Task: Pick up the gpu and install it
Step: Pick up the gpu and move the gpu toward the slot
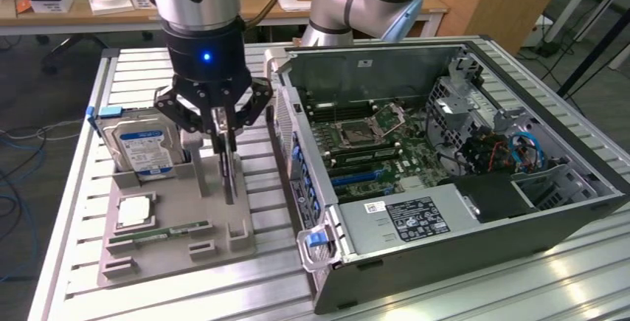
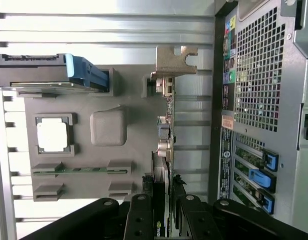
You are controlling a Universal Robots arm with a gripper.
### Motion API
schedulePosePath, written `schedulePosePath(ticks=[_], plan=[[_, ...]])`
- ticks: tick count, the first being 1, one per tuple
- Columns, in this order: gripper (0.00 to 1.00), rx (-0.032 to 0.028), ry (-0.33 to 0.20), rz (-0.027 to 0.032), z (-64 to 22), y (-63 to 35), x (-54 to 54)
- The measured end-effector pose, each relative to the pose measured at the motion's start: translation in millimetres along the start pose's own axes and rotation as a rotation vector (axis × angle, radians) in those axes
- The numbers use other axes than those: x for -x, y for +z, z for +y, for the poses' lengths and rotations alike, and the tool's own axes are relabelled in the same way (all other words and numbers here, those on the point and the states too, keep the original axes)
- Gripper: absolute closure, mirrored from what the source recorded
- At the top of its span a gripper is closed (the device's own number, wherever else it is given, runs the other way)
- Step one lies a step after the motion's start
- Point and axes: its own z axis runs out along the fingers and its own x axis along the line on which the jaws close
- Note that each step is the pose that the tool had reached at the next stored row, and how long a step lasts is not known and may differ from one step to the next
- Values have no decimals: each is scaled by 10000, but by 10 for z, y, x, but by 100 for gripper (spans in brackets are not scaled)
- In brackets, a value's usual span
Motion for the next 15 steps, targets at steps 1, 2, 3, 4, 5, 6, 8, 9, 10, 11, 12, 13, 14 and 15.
schedulePosePath(ticks=[1, 2, 3, 4, 5, 6, 8, 9, 10, 11, 12, 13, 14, 15], plan=[[74, 0, 0, 1, -1, -14, 0], [74, 0, 0, 1, -1, -29, 1], [74, 0, 0, 0, -2, -43, 1], [74, 0, 0, 0, -3, -57, 2], [74, 0, 0, 0, -4, -72, 2], [74, -1, 0, 1, -4, -85, 2], [74, 0, 0, 0, -5, -109, 3], [74, 0, 0, 0, -6, -121, 4], [74, 0, 0, 0, -7, -134, 4], [74, 0, 0, 0, -7, -149, 4], [74, 0, 0, 0, -8, -165, 5], [74, 0, 0, 0, -9, -180, 6], [74, 0, 1, 0, -9, -196, 6], [74, -1, 0, 1, -10, -212, 6]])
